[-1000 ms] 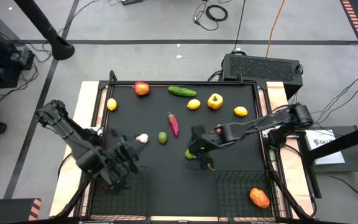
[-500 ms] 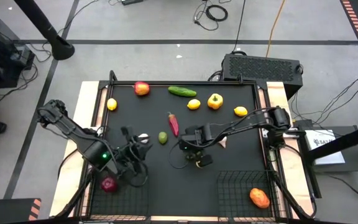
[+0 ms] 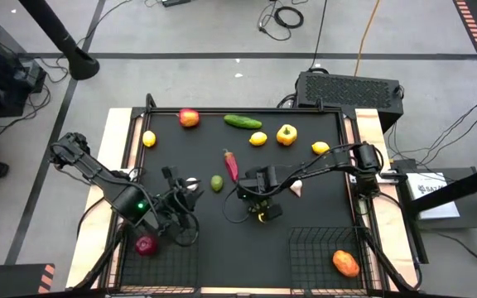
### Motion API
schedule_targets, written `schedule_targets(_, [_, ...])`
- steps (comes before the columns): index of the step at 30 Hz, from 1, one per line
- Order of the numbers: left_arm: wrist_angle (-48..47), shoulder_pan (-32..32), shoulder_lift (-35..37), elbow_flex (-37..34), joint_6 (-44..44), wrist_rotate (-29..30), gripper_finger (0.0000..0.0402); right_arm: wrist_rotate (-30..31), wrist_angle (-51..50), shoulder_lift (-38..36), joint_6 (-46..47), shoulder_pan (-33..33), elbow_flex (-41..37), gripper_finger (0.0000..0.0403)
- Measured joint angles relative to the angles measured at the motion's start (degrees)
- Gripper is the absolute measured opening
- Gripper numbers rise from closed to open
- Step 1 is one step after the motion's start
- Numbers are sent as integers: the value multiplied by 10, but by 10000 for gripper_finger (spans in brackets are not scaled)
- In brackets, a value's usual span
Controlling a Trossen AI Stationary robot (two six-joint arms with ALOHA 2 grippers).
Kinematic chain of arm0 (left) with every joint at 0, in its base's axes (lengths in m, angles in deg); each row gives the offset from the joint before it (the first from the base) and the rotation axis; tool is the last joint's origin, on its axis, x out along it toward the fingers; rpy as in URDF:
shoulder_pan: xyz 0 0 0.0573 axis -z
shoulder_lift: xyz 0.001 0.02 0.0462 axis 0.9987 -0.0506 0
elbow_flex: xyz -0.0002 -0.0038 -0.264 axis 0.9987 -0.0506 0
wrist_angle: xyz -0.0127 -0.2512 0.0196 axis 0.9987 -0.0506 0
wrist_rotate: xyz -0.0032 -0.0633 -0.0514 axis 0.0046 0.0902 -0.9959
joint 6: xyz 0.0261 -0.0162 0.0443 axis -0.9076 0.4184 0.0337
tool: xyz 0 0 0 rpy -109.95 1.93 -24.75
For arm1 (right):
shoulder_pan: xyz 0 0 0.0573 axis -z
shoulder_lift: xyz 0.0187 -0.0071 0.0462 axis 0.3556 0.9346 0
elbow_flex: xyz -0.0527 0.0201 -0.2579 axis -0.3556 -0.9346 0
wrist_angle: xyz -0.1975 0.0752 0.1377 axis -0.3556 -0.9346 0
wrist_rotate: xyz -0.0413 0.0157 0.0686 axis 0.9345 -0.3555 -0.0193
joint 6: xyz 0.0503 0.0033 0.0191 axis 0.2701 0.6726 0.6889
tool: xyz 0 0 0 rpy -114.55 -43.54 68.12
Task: Sort produce into baskets
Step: Put the green chayote into the right wire basket
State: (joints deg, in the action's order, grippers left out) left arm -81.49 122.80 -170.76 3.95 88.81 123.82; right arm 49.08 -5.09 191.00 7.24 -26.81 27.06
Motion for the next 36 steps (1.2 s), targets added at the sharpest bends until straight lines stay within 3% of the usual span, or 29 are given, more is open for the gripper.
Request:
schedule_targets(19, [1,0,0,0,0,-1,152,4,8,2,37,1,-7,353])
schedule_targets(28, [1,0,0,0,0,-2,152,8,7,6,74,2,-10,393])
schedule_targets(36, [1,0,0,0,0,-2,152,8,11,6,43,4,-9,382])
